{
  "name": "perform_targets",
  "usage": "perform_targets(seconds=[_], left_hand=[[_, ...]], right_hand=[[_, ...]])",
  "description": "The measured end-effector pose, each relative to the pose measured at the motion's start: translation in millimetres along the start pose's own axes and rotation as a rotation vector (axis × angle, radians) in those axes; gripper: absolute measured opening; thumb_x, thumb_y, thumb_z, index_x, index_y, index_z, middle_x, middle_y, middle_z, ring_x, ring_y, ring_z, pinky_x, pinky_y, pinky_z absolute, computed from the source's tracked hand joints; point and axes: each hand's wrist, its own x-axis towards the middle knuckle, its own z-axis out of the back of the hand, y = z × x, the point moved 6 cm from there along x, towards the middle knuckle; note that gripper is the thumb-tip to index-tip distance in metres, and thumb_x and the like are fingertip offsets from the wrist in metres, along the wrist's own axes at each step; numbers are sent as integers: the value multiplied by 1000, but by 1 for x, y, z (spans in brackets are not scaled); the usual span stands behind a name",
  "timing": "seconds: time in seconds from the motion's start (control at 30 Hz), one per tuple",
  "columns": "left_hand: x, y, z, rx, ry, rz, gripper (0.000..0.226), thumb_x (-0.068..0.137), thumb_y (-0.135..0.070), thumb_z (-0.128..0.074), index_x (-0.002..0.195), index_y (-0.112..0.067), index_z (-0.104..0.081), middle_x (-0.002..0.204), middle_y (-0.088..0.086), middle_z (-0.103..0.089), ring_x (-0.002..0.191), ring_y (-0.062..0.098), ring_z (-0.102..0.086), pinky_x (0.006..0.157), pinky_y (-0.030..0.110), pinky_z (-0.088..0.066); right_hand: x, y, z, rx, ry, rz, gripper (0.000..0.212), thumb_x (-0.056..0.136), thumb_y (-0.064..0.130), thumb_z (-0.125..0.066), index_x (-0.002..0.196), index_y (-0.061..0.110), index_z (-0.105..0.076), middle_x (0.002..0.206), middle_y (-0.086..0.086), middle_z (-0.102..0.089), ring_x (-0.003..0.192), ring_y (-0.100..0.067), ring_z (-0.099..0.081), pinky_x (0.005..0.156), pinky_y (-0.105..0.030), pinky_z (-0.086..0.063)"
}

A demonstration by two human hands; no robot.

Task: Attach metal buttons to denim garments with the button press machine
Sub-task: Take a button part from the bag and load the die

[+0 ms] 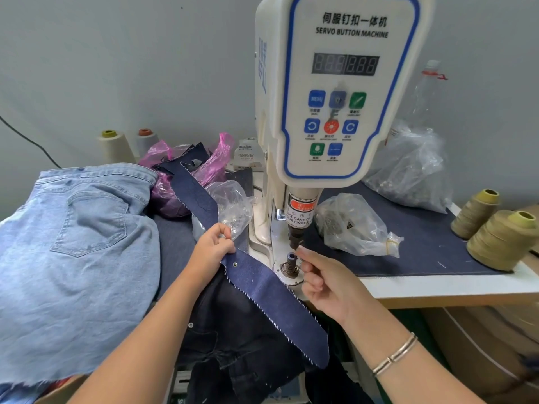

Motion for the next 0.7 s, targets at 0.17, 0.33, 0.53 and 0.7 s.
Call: perform_targets(seconds=[0.17,0.33,0.53,0.7], left_hand=[[0,-2,-1,14,6,-11,17,58,-7,-48,70,-14,-40,48,-11,-31,45,2,-25,43,16,-21],[-2,-3,0,18,-5,-6,16,57,-8,-49,70,-13,-40,50,-9,-31,45,2,-25,44,16,-22],[-2,-4,0,27,-5,-8,17,57,-7,-48,70,-13,-39,49,-10,-30,44,2,-24,44,15,-21],[-9,-4,0,54,-80,-21,21,60,-7,-45,80,-13,-46,46,-5,-38,44,10,-38,48,17,-36]], right_hand=[[-1,-5,-7,136,18,-106,13,81,9,-66,69,7,-62,52,0,-47,28,-5,-32,28,-14,-25],[-8,-6,-10,254,25,-182,13,87,13,-59,80,3,-63,49,-1,-48,27,-5,-35,29,-13,-26],[-14,-5,-16,325,18,-191,14,72,11,-63,81,0,-64,49,-1,-48,27,-5,-35,28,-13,-27],[-17,0,-21,341,-1,-163,10,71,10,-63,70,0,-61,46,-1,-47,26,-5,-34,28,-12,-27]])
